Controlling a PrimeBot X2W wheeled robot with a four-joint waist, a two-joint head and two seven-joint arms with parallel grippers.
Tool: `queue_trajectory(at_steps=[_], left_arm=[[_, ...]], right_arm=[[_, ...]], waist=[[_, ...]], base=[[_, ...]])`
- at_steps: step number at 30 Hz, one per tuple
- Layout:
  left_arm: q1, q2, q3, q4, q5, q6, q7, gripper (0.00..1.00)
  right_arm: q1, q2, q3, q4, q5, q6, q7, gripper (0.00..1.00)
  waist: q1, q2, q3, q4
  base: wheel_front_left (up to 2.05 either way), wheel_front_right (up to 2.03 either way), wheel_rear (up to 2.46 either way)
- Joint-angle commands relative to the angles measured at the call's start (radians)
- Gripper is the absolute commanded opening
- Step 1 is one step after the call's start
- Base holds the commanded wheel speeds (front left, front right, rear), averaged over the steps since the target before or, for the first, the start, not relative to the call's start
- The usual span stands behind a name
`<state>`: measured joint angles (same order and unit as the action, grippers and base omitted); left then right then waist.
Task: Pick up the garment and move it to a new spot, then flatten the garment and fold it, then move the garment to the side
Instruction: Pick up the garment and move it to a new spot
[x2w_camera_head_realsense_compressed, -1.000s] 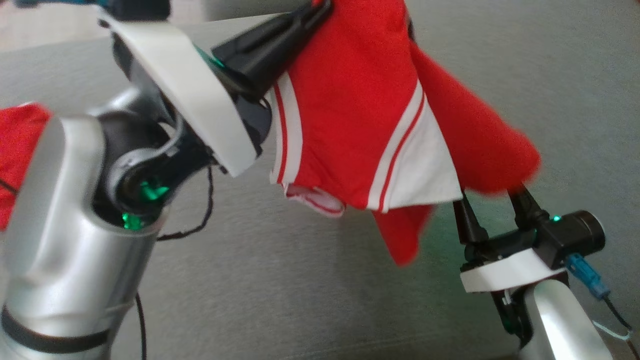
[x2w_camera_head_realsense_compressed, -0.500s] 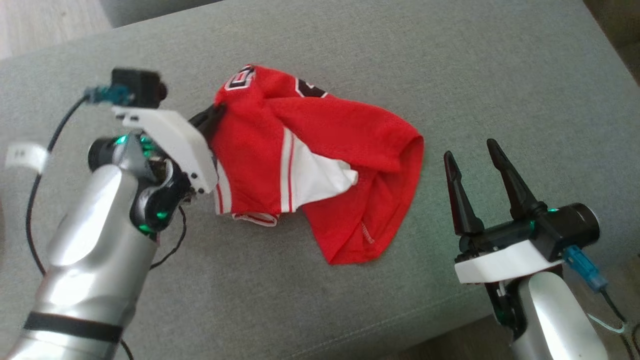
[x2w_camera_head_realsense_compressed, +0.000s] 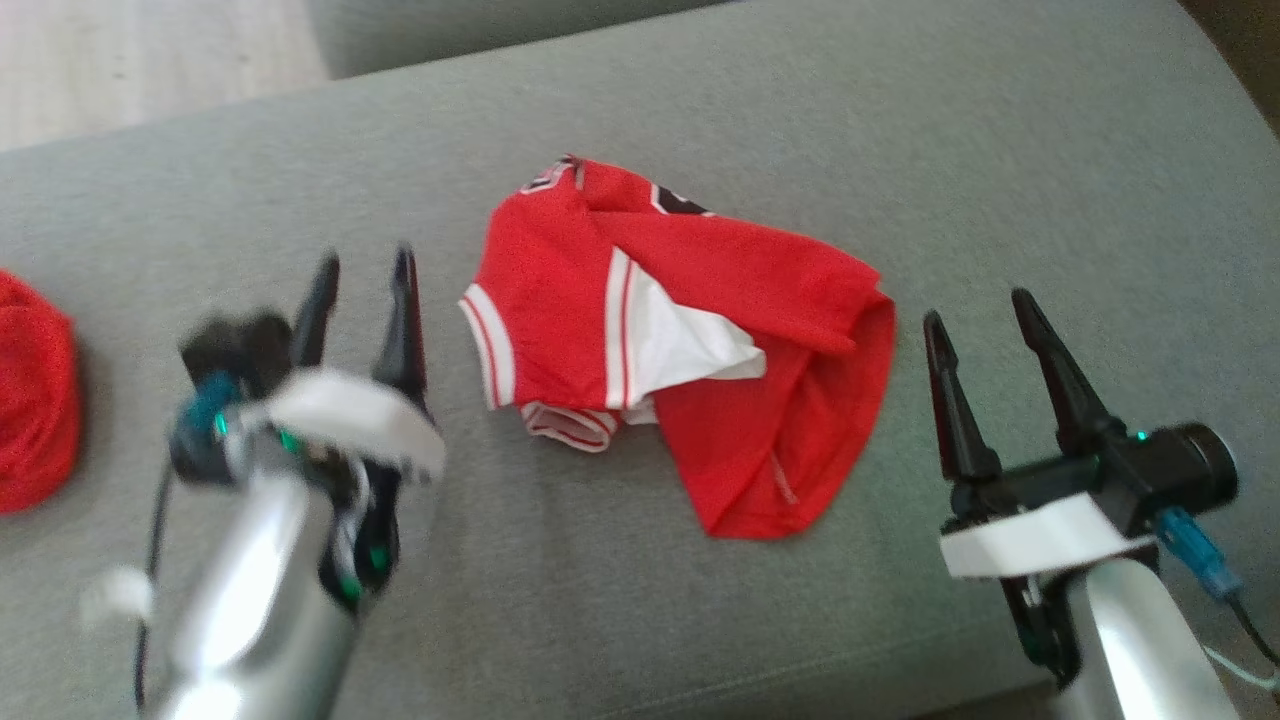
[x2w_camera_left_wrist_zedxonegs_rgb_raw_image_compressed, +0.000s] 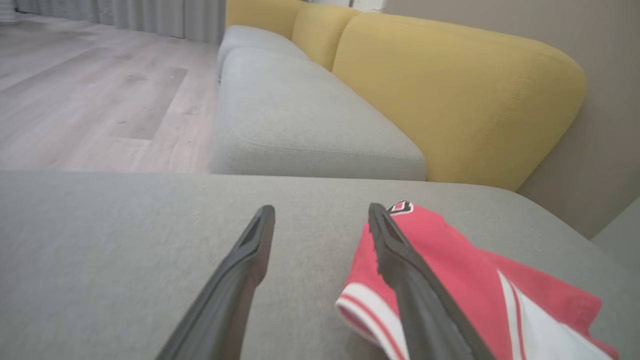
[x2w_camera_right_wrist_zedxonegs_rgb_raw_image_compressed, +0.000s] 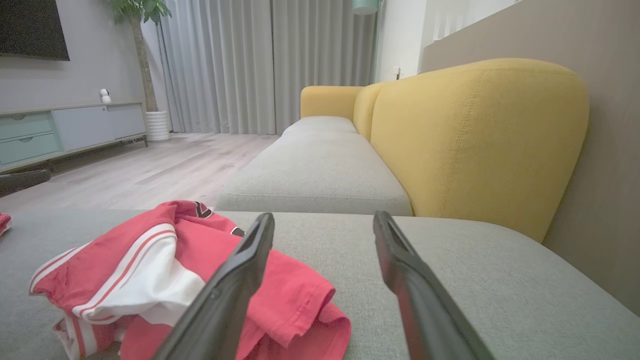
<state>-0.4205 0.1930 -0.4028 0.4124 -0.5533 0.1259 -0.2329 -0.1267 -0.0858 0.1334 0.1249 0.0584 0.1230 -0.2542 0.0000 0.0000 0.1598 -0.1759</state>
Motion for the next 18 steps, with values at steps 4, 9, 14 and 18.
queue_trajectory(at_steps=[4, 9, 14, 18], left_arm=[[0.091, 0.012, 0.048, -0.134, 0.046, 0.044, -0.025, 1.0], [0.261, 0.008, 0.062, -0.278, 0.125, 0.09, -0.028, 1.0], [0.41, 0.005, 0.083, -0.349, 0.18, 0.099, -0.029, 1.0], [0.497, -0.009, 0.132, -0.387, 0.211, 0.092, -0.029, 1.0]], right_arm=[[0.027, -0.029, 0.004, -0.031, -0.021, 0.008, -0.008, 1.0], [0.071, -0.034, -0.015, -0.021, -0.026, 0.008, -0.008, 1.0], [0.124, -0.029, -0.033, -0.003, -0.026, 0.008, -0.008, 1.0], [0.162, -0.018, -0.037, 0.022, -0.029, 0.008, -0.008, 1.0]], waist=[[0.0, 0.0, -0.05, 0.069], [0.0, 0.0, -0.089, 0.132], [0.0, 0.0, -0.131, 0.185], [0.0, 0.0, -0.157, 0.219]], base=[[0.0, 0.0, 0.0], [0.0, 0.0, 0.0], [0.0, 0.0, 0.0], [0.0, 0.0, 0.0]])
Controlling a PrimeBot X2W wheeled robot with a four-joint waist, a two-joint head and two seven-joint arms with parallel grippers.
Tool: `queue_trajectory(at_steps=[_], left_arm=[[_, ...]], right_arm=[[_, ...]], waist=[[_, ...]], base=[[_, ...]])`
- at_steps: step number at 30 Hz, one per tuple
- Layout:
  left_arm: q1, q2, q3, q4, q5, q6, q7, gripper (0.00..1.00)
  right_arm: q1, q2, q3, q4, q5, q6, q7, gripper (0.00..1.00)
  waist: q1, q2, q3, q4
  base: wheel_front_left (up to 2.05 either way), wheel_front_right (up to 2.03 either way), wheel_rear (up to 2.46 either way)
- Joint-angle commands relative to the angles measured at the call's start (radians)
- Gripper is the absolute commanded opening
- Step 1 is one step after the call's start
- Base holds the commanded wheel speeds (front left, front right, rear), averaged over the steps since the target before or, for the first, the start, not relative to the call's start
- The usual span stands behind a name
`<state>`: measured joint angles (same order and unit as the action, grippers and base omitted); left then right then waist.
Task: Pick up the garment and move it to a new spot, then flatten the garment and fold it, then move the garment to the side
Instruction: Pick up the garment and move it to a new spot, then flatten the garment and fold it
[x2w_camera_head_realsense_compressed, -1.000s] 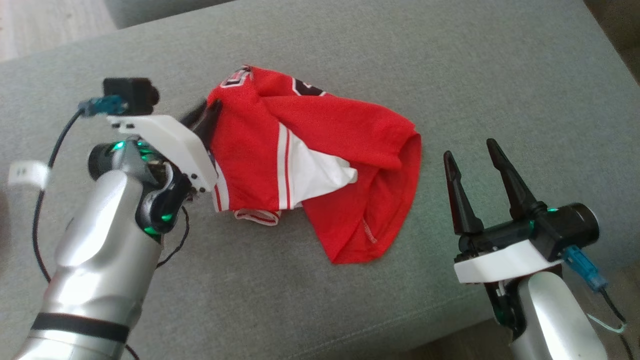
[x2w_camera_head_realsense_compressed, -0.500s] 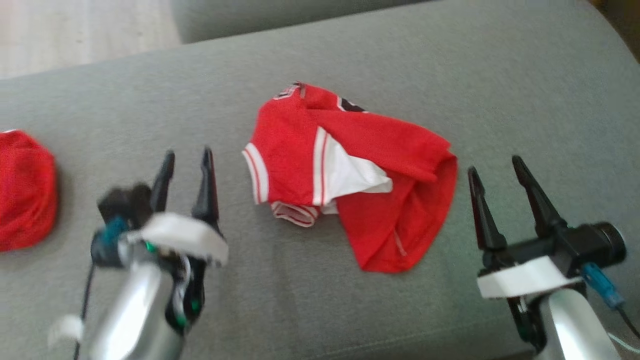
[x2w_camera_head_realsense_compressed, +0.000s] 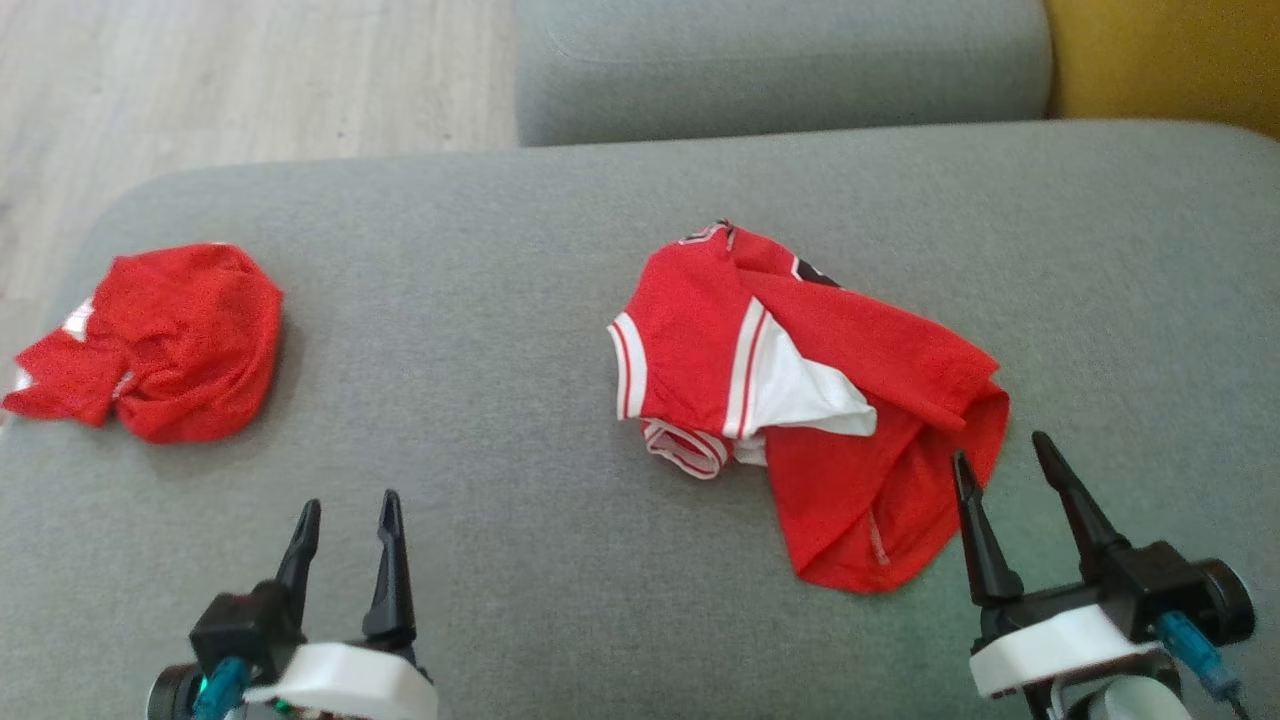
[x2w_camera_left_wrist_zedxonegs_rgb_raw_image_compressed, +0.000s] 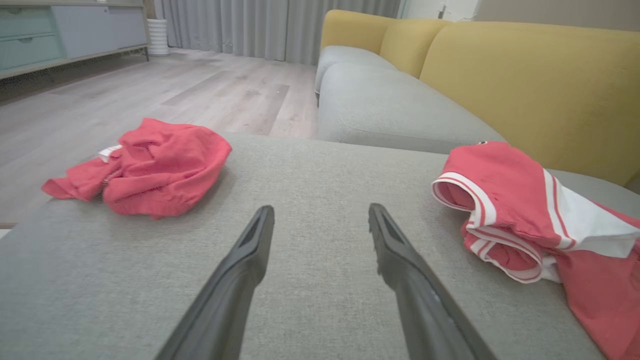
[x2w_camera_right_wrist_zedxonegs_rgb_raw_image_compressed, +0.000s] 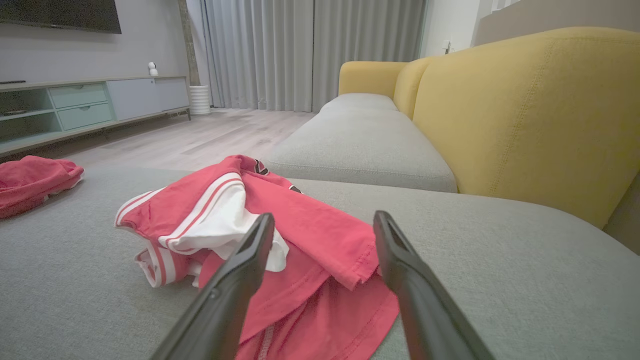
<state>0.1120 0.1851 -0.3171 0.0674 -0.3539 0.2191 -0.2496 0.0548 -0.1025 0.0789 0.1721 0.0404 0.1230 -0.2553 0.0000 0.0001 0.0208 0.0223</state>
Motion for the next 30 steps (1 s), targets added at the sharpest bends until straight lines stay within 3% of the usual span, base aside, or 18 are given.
queue_trajectory(at_steps=[1, 14, 20, 30], left_arm=[[-0.022, -0.005, 0.056, -0.044, 0.017, -0.005, -0.012, 1.0], [0.009, -0.047, 0.115, -0.041, 0.08, -0.069, -0.012, 1.0], [-0.001, -0.067, 0.129, -0.04, 0.097, -0.087, -0.012, 1.0], [-0.054, -0.103, 0.126, -0.021, 0.115, -0.119, -0.012, 1.0]], right_arm=[[-0.016, 0.001, 0.018, -0.021, -0.013, 0.008, -0.006, 1.0], [-0.025, 0.007, 0.029, 0.02, -0.023, 0.008, -0.006, 1.0], [-0.081, -0.021, 0.087, 0.024, -0.048, 0.008, 0.01, 1.0], [-0.308, -0.169, 0.329, 0.102, -0.056, 0.008, 0.325, 1.0]], waist=[[0.0, -0.0001, -0.021, 0.025], [0.0, -0.0001, -0.014, 0.049], [0.0, -0.0001, 0.005, 0.051], [0.0, -0.0001, 0.06, 0.081]], base=[[0.0, 0.0, 0.0], [0.0, 0.0, 0.0], [0.0, 0.0, 0.0], [0.0, 0.0, 0.0]])
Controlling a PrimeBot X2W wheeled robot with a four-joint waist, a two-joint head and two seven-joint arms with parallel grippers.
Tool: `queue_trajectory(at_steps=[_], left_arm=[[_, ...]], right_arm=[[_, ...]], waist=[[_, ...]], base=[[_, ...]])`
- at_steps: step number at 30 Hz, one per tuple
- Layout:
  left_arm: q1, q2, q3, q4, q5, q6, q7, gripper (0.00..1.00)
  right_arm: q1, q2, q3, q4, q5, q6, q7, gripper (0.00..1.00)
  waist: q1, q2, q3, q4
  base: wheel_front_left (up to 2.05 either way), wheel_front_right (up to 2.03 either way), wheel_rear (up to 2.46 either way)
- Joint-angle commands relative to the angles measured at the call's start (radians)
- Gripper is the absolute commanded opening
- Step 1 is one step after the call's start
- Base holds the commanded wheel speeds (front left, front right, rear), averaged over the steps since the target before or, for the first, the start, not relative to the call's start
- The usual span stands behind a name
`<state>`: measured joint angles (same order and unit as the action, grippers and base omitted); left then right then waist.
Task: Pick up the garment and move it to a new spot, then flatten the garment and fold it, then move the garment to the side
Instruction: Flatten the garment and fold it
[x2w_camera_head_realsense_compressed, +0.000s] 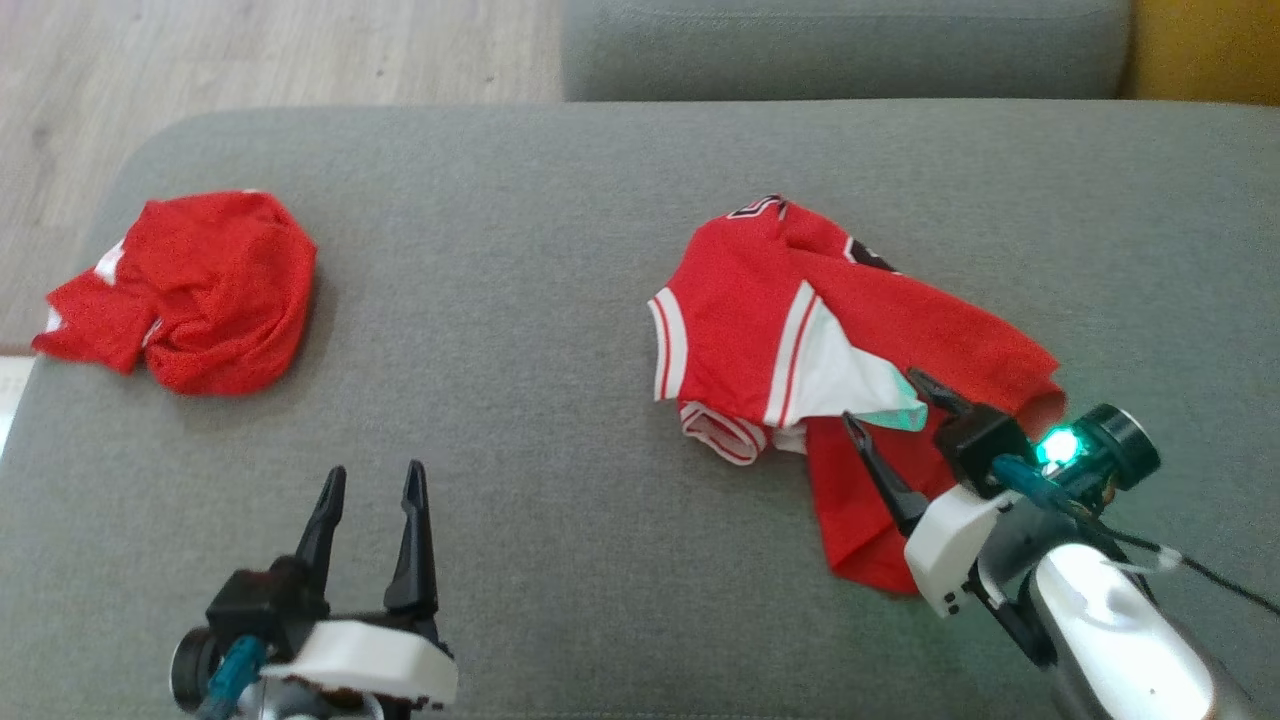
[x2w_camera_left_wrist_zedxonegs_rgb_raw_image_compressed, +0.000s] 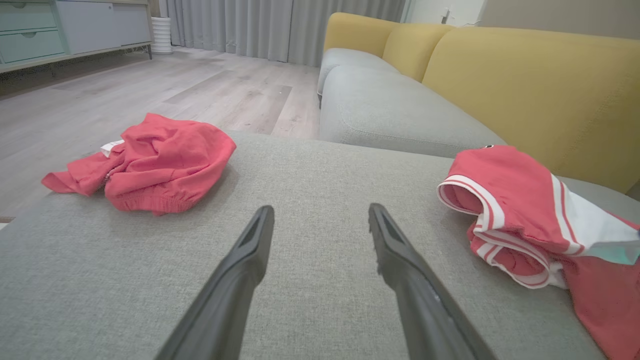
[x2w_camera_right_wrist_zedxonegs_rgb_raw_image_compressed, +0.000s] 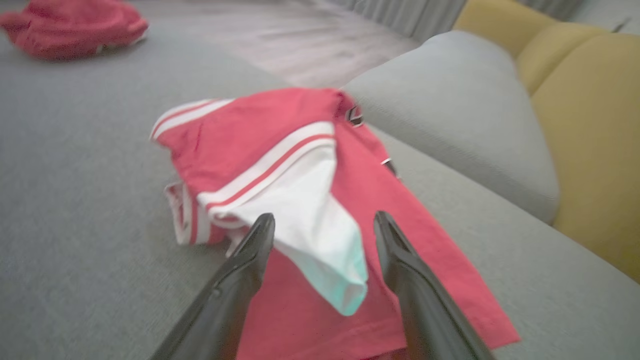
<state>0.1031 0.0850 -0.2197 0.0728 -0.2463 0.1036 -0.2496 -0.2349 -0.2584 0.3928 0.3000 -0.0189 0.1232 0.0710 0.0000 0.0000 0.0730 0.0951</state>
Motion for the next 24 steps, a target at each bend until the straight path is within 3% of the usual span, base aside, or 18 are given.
queue_trajectory(at_steps=[1, 6, 12, 13, 14, 15, 19, 24], left_arm=[[-0.051, -0.007, 0.028, -0.024, 0.007, -0.006, -0.012, 1.0], [-0.063, -0.021, 0.032, -0.016, 0.006, -0.012, -0.012, 1.0], [-0.079, -0.029, 0.038, -0.009, 0.009, -0.023, -0.012, 1.0], [-0.082, -0.029, 0.04, -0.008, 0.01, -0.024, -0.012, 1.0], [-0.084, -0.03, 0.041, -0.008, 0.01, -0.024, -0.012, 1.0], [-0.086, -0.031, 0.042, -0.007, 0.011, -0.025, -0.012, 1.0], [-0.091, -0.033, 0.04, 0.0, 0.013, -0.028, -0.012, 1.0], [-0.091, -0.034, 0.045, 0.009, 0.011, -0.031, -0.012, 1.0]], right_arm=[[-0.032, -0.025, 0.033, -0.013, 0.014, 0.008, 0.029, 1.0], [-0.083, -0.077, 0.097, 0.033, 0.05, 0.008, 0.138, 1.0], [-0.149, -0.087, 0.12, 0.062, 0.033, 0.008, 0.157, 1.0], [-0.158, -0.083, 0.121, 0.066, 0.033, 0.008, 0.158, 0.85], [-0.165, -0.078, 0.121, 0.07, 0.033, 0.008, 0.162, 0.31], [-0.172, -0.072, 0.115, 0.073, 0.035, 0.008, 0.165, 0.0], [-0.189, -0.026, 0.085, 0.048, 0.079, 0.008, 0.176, 0.0], [-0.23, 0.047, 0.089, -0.078, 0.198, 0.008, 0.239, 0.0]], waist=[[0.0, 0.0, 0.012, 0.014], [0.0, 0.0, 0.03, 0.033], [0.0, 0.0, 0.05, 0.048], [0.0, 0.0, 0.052, 0.049], [0.0, 0.0, 0.055, 0.05], [0.0, 0.0, 0.057, 0.051], [0.0, 0.0, 0.055, 0.051], [0.0, 0.0, 0.044, 0.038]], base=[[0.0, 0.0, 0.0], [0.0, 0.0, 0.0], [0.0, 0.0, 0.0], [0.0, 0.0, 0.0], [0.0, 0.0, 0.0], [0.0, 0.0, 0.0], [0.0, 0.0, 0.0], [0.0, 0.0, 0.0]])
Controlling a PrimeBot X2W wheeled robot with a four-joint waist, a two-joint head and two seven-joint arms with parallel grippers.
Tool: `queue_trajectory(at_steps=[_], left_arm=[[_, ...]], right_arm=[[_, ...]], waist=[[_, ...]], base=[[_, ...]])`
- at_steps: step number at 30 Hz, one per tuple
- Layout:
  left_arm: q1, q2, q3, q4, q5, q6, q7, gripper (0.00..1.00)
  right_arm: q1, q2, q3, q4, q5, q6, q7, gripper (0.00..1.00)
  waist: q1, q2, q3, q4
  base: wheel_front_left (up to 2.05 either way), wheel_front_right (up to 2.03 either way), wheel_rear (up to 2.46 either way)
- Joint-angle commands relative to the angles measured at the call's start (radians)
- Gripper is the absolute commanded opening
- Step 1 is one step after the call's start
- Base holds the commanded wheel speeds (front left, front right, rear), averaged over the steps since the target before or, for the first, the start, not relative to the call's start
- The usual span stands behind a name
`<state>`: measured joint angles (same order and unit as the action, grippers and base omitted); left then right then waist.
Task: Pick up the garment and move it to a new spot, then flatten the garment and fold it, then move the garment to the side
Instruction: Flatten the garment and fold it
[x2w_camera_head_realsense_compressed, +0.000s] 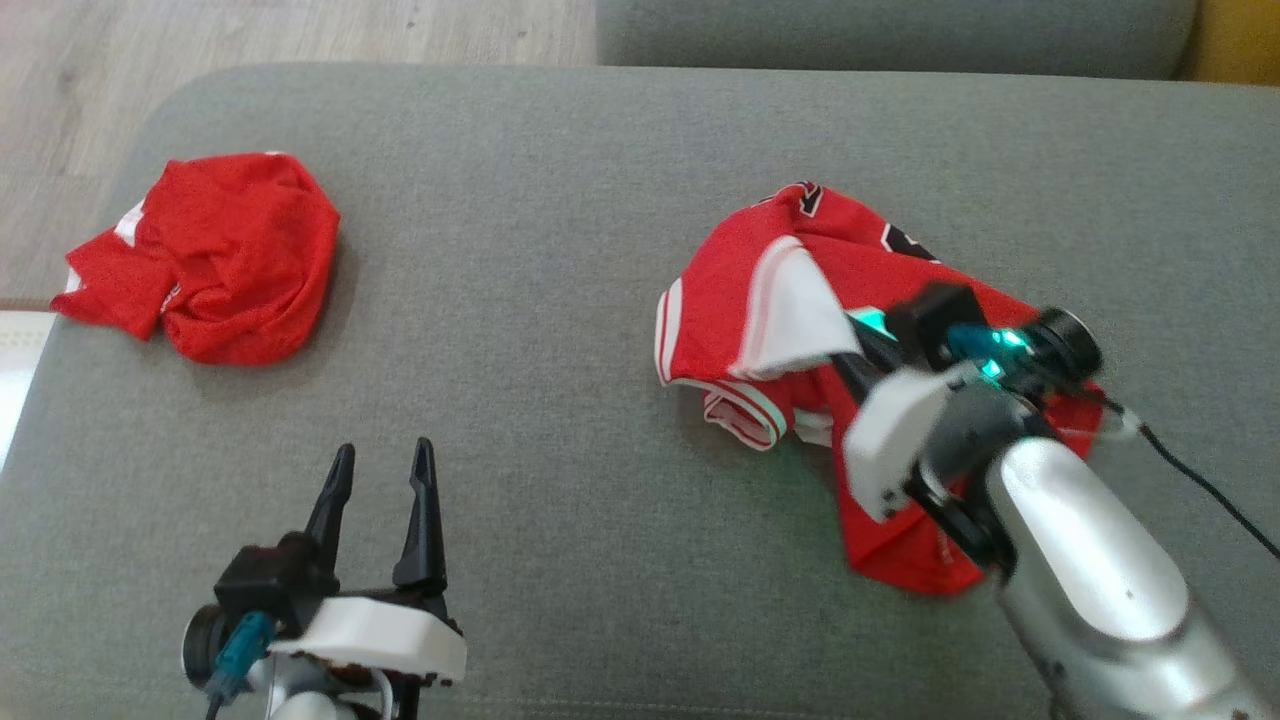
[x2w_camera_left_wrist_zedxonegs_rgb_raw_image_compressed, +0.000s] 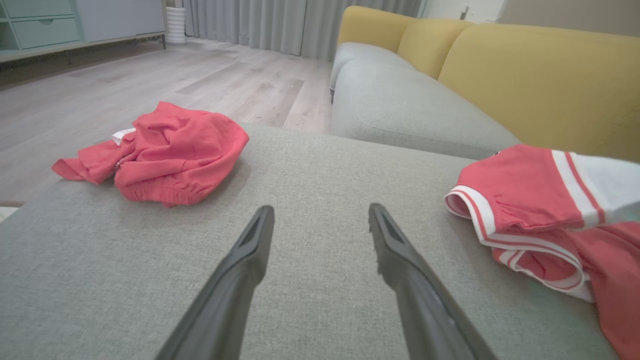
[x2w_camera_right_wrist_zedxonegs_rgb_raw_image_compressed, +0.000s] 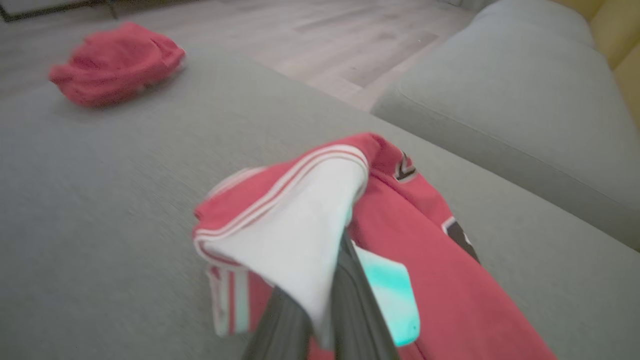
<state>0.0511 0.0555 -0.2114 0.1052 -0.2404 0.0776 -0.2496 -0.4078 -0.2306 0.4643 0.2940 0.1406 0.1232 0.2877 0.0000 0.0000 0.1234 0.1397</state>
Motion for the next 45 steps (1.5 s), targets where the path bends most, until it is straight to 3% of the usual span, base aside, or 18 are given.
queue_trajectory(at_steps=[1, 7, 15, 22, 30, 34, 37, 41, 45], left_arm=[[-0.039, -0.005, 0.037, -0.022, 0.005, -0.005, -0.012, 1.0], [-0.044, -0.005, 0.028, -0.013, -0.004, -0.008, -0.012, 1.0], [-0.027, -0.005, -0.019, 0.0, -0.032, 0.006, -0.012, 1.0], [0.005, -0.005, -0.045, 0.007, -0.047, 0.016, -0.012, 1.0], [0.023, -0.005, -0.053, 0.004, -0.061, 0.028, -0.012, 1.0], [0.023, -0.005, -0.051, -0.006, -0.066, 0.038, -0.012, 1.0], [0.022, -0.005, -0.052, -0.017, -0.067, 0.045, -0.012, 1.0], [0.018, -0.005, -0.042, -0.022, -0.068, 0.044, -0.012, 1.0], [0.008, -0.005, -0.036, -0.025, -0.059, 0.041, -0.012, 1.0]], right_arm=[[-0.075, 0.029, 0.028, -0.104, 0.07, 0.008, 0.045, 0.0], [-0.187, 0.1, 0.023, -0.234, 0.268, 0.008, 0.189, 0.0], [-0.319, 0.179, -0.105, -0.283, 0.535, 0.008, 0.376, 0.0], [-0.437, 0.18, -0.159, -0.17, 0.846, 0.008, 0.285, 0.0], [-0.599, 0.18, -0.077, -0.017, 1.033, 0.008, 0.172, 0.0], [-0.615, 0.18, -0.043, 0.062, 0.998, 0.008, 0.16, 0.0], [-0.59, 0.18, -0.059, 0.122, 0.904, 0.008, 0.187, 0.0], [-0.517, 0.171, -0.126, 0.15, 0.726, 0.008, 0.258, 0.0], [-0.403, 0.091, -0.237, 0.134, 0.542, 0.008, 0.328, 0.0]], waist=[[0.0, 0.0, -0.011, -0.011], [0.0, 0.0, -0.036, -0.024], [0.0, 0.0, -0.092, -0.001], [0.0, 0.0, -0.13, 0.017], [0.0, 0.0, -0.15, 0.014], [0.0, 0.0, -0.146, 0.005], [0.0, 0.0, -0.137, -0.003], [0.0, 0.0, -0.122, -0.016], [0.0, 0.0, -0.1, -0.036]], base=[[0.0, 0.0, 0.0], [0.0, 0.0, 0.0], [0.0, 0.0, 0.0], [0.0, 0.0, 0.0], [0.0, 0.0, 0.0], [0.0, 0.0, 0.0], [0.0, 0.0, 0.0], [0.0, 0.0, 0.0], [0.0, 0.0, 0.0]])
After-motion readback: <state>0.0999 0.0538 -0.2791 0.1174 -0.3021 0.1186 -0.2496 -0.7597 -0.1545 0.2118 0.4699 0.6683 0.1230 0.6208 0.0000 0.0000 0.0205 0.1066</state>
